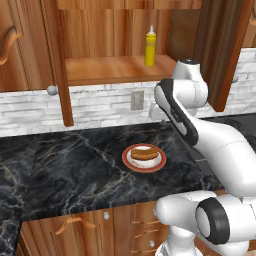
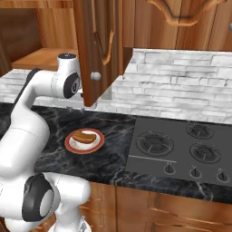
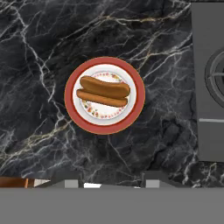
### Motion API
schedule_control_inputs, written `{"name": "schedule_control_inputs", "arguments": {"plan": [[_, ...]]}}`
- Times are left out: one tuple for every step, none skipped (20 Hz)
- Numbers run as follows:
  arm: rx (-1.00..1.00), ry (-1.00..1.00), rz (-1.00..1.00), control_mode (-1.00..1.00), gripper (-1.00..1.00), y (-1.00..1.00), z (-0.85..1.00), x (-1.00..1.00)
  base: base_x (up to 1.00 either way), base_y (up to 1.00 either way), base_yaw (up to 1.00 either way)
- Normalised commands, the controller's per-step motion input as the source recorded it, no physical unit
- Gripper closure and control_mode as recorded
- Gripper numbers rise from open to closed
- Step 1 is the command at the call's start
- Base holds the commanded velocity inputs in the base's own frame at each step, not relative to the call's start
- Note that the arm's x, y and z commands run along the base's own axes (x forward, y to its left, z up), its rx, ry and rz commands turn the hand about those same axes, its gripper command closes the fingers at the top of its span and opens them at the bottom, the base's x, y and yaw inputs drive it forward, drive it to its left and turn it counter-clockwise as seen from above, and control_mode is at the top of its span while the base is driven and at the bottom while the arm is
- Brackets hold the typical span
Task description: Move the hot dog bun to the plate on the dining table and place the condiment next to that plate. Then navigate to the fridge and take the sausage and place it on the plate as well.
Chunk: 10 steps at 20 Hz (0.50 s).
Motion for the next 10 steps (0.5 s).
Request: {"name": "schedule_control_inputs", "arguments": {"plan": [[0.0, 0.0, 0.0, -1.0, -1.0, 0.0, 0.0, -0.01, 0.0, 0.0, 0.0], [0.0, 0.0, 0.0, -1.0, -1.0, 0.13, -0.06, 0.0, 0.0, 0.0, 0.0], [0.0, -0.04, 0.1, -1.0, -1.0, 0.18, -0.21, -0.06, 0.0, 0.0, 0.0], [-0.01, -0.04, 0.15, -1.0, -1.0, 0.31, -0.4, -0.12, 0.0, 0.0, 0.0], [-0.1, -0.07, 0.3, -1.0, -1.0, 0.47, -0.52, -0.19, 0.0, 0.0, 0.0], [-0.16, -0.09, 0.33, -1.0, -1.0, 0.44, -0.49, -0.36, 0.0, 0.0, 0.0], [-0.14, -0.12, 0.39, -1.0, -1.0, 0.33, -0.44, -0.33, 0.0, 0.0, 0.0], [-0.09, -0.13, 0.39, -1.0, -1.0, 0.12, -0.32, -0.34, 0.0, 0.0, 0.0], [-0.11, -0.07, 0.41, -1.0, -1.0, 0.11, -0.29, -0.18, 0.0, 0.0, 0.0], [-0.11, -0.07, 0.42, -1.0, -1.0, 0.03, -0.18, -0.18, 0.0, 0.0, 0.0]]}}
